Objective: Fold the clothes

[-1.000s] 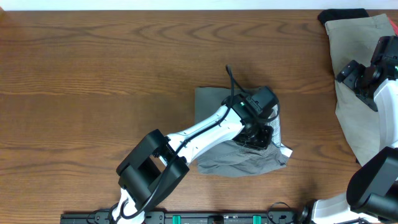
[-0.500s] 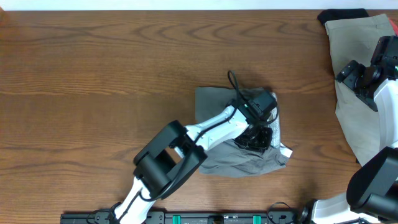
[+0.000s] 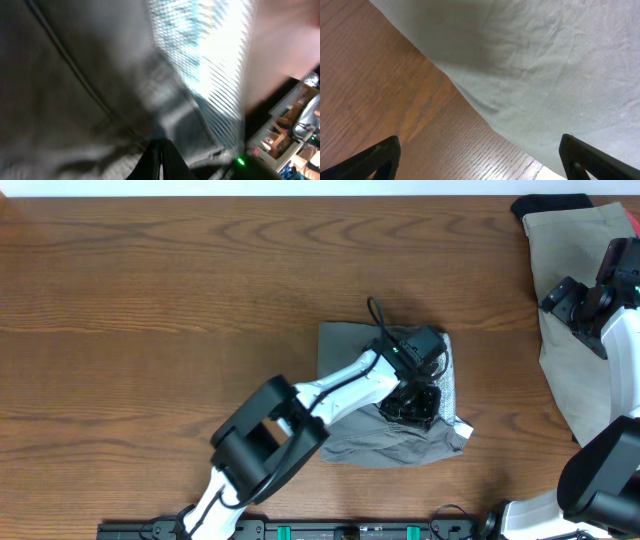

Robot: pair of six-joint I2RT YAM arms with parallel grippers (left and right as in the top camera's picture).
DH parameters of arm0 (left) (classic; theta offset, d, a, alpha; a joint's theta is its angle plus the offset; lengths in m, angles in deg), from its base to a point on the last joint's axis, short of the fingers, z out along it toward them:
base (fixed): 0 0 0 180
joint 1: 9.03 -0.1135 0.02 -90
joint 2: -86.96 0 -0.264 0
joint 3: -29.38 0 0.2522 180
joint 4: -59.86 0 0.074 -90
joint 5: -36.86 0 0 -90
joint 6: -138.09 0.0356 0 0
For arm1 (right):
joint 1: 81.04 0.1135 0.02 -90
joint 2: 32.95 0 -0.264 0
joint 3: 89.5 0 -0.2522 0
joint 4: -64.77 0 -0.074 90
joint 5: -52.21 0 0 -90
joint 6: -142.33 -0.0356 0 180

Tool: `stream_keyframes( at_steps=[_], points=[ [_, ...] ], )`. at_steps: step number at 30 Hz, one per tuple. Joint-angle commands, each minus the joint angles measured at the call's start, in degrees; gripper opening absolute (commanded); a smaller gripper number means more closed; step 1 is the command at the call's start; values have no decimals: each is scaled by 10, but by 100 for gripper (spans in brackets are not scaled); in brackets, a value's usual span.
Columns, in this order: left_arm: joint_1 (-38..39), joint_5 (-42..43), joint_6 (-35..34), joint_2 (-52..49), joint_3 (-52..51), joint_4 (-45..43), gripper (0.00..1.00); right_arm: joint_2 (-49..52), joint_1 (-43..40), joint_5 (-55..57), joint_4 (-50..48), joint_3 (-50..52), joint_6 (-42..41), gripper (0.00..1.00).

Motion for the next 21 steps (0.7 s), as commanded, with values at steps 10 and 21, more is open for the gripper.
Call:
stream_keyframes(
  at_steps=[10,21],
  points=[
    [-147,-121,98,124,0,174,97,-9,-3,8,0,-1,4,99],
    [-326,-125,158,122,-52,193,98,-9,-3,8,0,-1,4,99]
  ],
)
